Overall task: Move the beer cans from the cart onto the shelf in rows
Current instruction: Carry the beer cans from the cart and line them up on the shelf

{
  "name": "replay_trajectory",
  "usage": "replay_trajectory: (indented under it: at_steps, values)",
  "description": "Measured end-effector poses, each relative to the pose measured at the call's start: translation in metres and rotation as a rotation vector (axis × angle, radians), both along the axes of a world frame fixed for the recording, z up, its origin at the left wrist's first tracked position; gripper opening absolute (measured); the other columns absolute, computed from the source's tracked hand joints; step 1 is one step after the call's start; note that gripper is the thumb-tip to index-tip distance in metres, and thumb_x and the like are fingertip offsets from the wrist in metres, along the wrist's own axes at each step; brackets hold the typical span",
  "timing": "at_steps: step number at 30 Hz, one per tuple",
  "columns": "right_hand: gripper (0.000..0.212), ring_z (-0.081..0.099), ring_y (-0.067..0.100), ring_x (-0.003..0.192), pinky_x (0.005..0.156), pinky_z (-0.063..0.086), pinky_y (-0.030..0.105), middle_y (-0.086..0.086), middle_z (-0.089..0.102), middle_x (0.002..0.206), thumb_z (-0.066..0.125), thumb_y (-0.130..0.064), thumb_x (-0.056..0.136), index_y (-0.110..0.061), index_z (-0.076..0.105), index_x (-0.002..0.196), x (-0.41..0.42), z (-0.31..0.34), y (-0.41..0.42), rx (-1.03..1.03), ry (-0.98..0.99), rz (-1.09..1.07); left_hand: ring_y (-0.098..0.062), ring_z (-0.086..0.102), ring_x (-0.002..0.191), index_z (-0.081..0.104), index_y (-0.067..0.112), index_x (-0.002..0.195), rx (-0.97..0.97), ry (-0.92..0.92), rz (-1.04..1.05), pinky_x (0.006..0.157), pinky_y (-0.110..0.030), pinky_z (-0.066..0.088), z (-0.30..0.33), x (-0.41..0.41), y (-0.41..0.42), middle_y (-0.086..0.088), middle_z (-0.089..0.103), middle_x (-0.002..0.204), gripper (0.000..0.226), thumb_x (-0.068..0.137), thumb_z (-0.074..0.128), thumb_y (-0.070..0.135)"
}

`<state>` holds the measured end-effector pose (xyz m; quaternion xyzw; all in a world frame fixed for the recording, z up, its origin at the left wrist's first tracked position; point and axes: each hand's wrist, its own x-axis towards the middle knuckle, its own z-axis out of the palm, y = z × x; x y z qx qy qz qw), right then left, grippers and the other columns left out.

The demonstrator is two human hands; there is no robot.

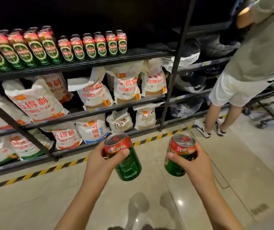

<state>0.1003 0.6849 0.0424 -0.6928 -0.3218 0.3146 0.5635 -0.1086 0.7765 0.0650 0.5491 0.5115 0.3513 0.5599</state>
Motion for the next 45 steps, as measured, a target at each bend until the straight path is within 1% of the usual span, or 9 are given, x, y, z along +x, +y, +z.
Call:
replay_trajectory:
  at_steps: [4, 12, 19, 23, 28, 31, 34, 39, 45]
  values:
    - [0.052, 0.058, -0.003, 0.09, 0.069, 0.042, 0.012, -0.014, 0.063, 0.101, 0.084, -0.015, 0.064, -0.037, 0.055, 0.101, 0.029, 0.003, 0.058, 0.01, 0.006, 0.049, 0.007, 0.062, 0.079, 0.06, 0.03, 0.101, 0.016, 0.03, 0.038, 0.064, -0.016, 0.042, -0.002, 0.026, 0.049, 0.011, 0.068, 0.093, 0.036, 0.071, 0.078, 0.021]
    - [0.054, 0.059, -0.011, 0.086, 0.063, 0.046, 0.006, -0.013, 0.065, 0.098, 0.085, -0.013, 0.062, -0.035, 0.057, 0.102, 0.079, -0.011, 0.187, -0.026, 0.033, 0.128, -0.006, 0.058, 0.09, 0.059, 0.025, 0.105, -0.005, 0.076, 0.169, 0.066, -0.027, 0.046, -0.02, 0.063, 0.182, 0.009, 0.065, 0.094, 0.035, 0.075, 0.074, 0.018]
    - [0.049, 0.061, -0.009, 0.083, 0.061, 0.046, 0.004, -0.019, 0.068, 0.085, 0.085, -0.01, 0.062, -0.034, 0.059, 0.096, 0.134, -0.011, 0.307, -0.044, 0.027, 0.126, -0.001, 0.059, 0.086, 0.06, 0.025, 0.104, 0.027, 0.091, 0.129, 0.063, -0.016, 0.041, -0.023, 0.12, 0.309, 0.011, 0.066, 0.093, 0.035, 0.074, 0.076, 0.018]
    - [0.048, 0.061, -0.01, 0.081, 0.063, 0.047, 0.011, -0.012, 0.067, 0.092, 0.085, -0.013, 0.063, -0.034, 0.058, 0.097, 0.164, -0.009, 0.364, -0.028, 0.043, 0.099, -0.003, 0.062, 0.089, 0.06, 0.025, 0.107, 0.048, 0.107, 0.057, 0.066, -0.017, 0.043, -0.017, 0.159, 0.373, 0.007, 0.068, 0.095, 0.04, 0.071, 0.078, 0.021]
    - [0.047, 0.062, -0.009, 0.079, 0.061, 0.048, 0.006, -0.008, 0.067, 0.093, 0.084, -0.009, 0.064, -0.031, 0.059, 0.098, 0.202, -0.006, 0.42, -0.035, 0.049, 0.146, 0.004, 0.063, 0.081, 0.061, 0.028, 0.104, 0.087, 0.109, 0.052, 0.063, -0.013, 0.046, -0.009, 0.207, 0.423, 0.01, 0.069, 0.09, 0.038, 0.07, 0.078, 0.02]
    - [0.048, 0.06, -0.014, 0.076, 0.058, 0.045, 0.002, -0.01, 0.066, 0.093, 0.084, -0.008, 0.065, -0.033, 0.057, 0.096, 0.227, -0.003, 0.456, -0.044, 0.04, 0.193, 0.004, 0.063, 0.081, 0.061, 0.027, 0.108, 0.087, 0.113, 0.071, 0.068, -0.02, 0.049, -0.005, 0.233, 0.447, 0.009, 0.07, 0.092, 0.045, 0.068, 0.081, 0.028]
    - [0.051, 0.063, -0.007, 0.081, 0.06, 0.048, 0.007, -0.01, 0.066, 0.096, 0.086, -0.014, 0.063, -0.034, 0.057, 0.099, 0.256, 0.0, 0.495, -0.057, 0.02, 0.252, 0.002, 0.064, 0.085, 0.061, 0.027, 0.112, 0.092, 0.102, 0.114, 0.072, -0.02, 0.048, -0.003, 0.26, 0.471, 0.008, 0.07, 0.096, 0.055, 0.063, 0.084, 0.036]
    - [0.055, 0.065, 0.001, 0.086, 0.073, 0.05, 0.018, -0.009, 0.068, 0.098, 0.088, -0.022, 0.06, -0.032, 0.058, 0.105, 0.298, 0.014, 0.557, -0.022, -0.049, 0.322, 0.002, 0.064, 0.084, 0.061, 0.028, 0.109, 0.126, 0.059, 0.205, 0.068, -0.013, 0.048, 0.008, 0.299, 0.507, 0.009, 0.07, 0.094, 0.044, 0.068, 0.079, 0.027]
    - [0.052, 0.063, -0.001, 0.088, 0.073, 0.048, 0.016, -0.01, 0.068, 0.097, 0.086, -0.023, 0.063, -0.031, 0.059, 0.107, 0.327, 0.021, 0.616, 0.051, -0.112, 0.424, 0.003, 0.064, 0.088, 0.059, 0.029, 0.113, 0.182, 0.026, 0.283, 0.076, -0.013, 0.05, 0.017, 0.342, 0.542, 0.012, 0.069, 0.099, 0.049, 0.068, 0.08, 0.029]
